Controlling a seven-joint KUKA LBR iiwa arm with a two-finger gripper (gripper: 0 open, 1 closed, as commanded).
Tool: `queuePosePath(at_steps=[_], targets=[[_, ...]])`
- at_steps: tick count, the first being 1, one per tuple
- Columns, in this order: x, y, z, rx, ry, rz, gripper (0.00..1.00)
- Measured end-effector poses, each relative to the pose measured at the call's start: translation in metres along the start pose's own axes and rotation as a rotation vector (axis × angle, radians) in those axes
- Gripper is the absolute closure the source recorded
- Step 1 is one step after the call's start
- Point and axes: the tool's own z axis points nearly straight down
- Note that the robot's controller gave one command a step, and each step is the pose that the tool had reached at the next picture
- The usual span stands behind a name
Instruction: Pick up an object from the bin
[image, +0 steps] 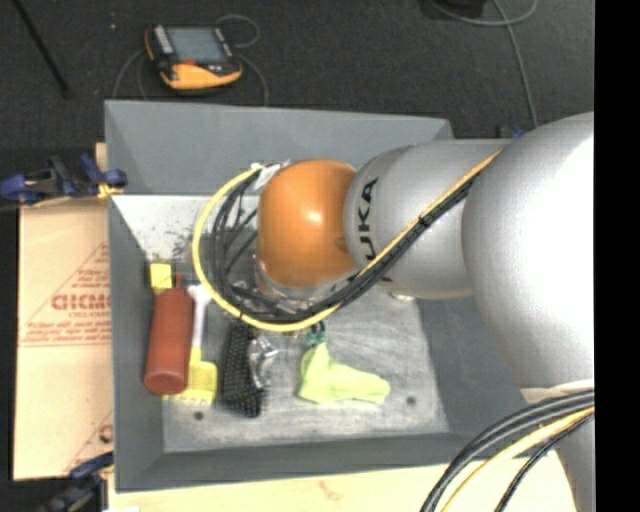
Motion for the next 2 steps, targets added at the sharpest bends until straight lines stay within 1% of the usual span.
queuePosePath(at_steps=[1,2], targets=[[0.016,0.012,-0.004,-0.004,0.005,-0.122,1.0],[-0.033,0.004,-0.104,-0.003,0.004,0.051,1.0]])
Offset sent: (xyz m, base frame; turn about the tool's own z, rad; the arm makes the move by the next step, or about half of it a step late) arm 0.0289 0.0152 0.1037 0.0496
